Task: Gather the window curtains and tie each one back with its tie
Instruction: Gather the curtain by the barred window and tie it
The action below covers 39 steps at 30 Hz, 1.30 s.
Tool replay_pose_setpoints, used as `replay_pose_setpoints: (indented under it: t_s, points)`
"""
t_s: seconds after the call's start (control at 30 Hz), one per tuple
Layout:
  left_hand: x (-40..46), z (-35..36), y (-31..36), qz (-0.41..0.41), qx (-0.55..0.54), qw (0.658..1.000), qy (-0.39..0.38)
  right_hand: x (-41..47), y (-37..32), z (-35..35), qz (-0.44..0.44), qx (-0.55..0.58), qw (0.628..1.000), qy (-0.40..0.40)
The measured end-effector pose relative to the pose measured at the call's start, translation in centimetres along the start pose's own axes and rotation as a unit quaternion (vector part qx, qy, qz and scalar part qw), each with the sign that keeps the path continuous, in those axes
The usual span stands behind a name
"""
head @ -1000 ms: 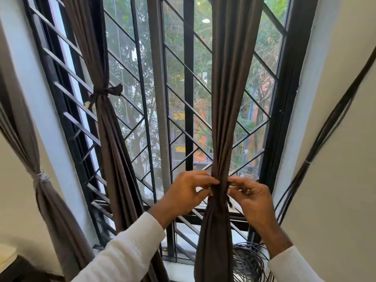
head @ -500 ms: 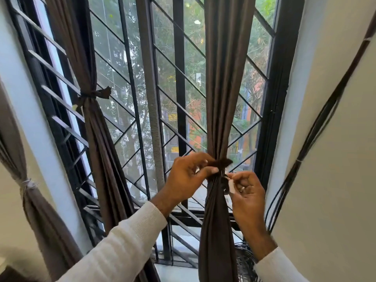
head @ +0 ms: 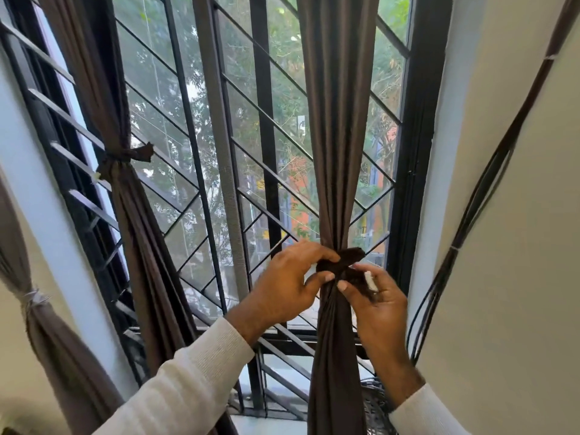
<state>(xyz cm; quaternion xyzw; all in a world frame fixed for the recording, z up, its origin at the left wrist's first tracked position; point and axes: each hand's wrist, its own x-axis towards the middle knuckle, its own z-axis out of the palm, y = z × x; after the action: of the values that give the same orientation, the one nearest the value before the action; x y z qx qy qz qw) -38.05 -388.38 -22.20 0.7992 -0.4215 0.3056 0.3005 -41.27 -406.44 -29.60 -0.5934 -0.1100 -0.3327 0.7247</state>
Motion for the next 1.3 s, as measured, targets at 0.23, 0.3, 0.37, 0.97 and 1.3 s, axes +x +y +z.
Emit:
replay_pose_setpoints:
  t_s: [0.23, 0.3, 0.37, 0.97, 1.3]
  points:
    - [0.5, 0.1, 2.1, 0.043, 0.074, 0.996, -0.021, 0.3, 0.2, 0.6, -0.003, 0.010, 0.999, 0.042]
    - [0.7, -0.1, 2.5, 0.068, 0.075, 0.995, -0.017, 0.6, 0.4, 0.6, 0.015, 0.013, 0.999, 0.030]
    - [0.6, -0.1, 2.6, 0.094, 0.056, 0.994, -0.012, 0.7, 0.5, 0.6, 0.050, 0.024, 0.998, 0.014]
    - [3.2, -2.7, 1.1, -0.039, 0.054, 0.997, -0.040, 2.9, -4.6, -0.1, -0.256, -0.194, 0.944, -0.079]
    - [2.5, -3.5, 1.2, -0.027, 0.000, 0.996, -0.088, 2.7, -4.6, 1.1, -0.102, -0.063, 0.993, -0.014]
